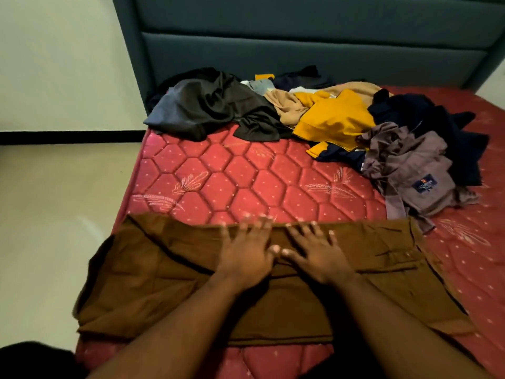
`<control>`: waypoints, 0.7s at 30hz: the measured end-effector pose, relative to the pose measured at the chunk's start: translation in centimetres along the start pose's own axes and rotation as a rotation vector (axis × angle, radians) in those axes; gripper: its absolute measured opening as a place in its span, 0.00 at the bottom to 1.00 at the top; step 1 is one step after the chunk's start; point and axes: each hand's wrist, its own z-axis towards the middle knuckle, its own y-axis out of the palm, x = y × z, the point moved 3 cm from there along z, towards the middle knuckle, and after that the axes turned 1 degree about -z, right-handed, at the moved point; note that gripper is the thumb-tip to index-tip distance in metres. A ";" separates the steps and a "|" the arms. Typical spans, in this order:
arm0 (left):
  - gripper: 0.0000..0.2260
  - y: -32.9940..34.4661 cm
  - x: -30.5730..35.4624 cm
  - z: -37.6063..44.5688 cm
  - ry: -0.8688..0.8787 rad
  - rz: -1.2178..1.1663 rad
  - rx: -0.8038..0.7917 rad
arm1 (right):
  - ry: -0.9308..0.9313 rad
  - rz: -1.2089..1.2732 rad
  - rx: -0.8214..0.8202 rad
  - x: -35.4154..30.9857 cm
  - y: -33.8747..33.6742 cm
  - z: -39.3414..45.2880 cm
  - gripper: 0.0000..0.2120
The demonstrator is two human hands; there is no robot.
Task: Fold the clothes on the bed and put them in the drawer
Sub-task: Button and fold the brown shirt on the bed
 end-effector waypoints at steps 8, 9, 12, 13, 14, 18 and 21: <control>0.34 5.1 0.2 1.2 -0.034 0.016 -0.127 | 0.309 0.028 -0.130 14.1 -0.7 0.0 0.36; 0.34 5.0 0.6 1.4 -0.050 0.018 -0.155 | 0.290 0.037 -0.109 15.1 -1.0 -0.3 0.35; 0.33 4.6 1.6 2.1 -0.137 0.042 -0.216 | 0.209 0.178 -0.022 15.4 -0.9 0.0 0.34; 0.33 4.4 2.2 2.3 -0.152 0.059 -0.215 | 0.210 0.360 0.032 15.2 -1.1 -0.3 0.34; 0.33 4.2 3.4 2.6 -0.122 0.084 -0.190 | 0.224 0.689 0.147 15.3 -1.6 -0.7 0.34; 0.34 5.6 12.8 4.0 0.232 0.035 -0.144 | 0.488 1.102 0.922 20.6 -3.7 -4.0 0.14; 0.41 8.5 20.1 4.2 0.293 -0.034 -0.233 | 0.731 0.888 0.726 23.4 -2.7 -3.9 0.30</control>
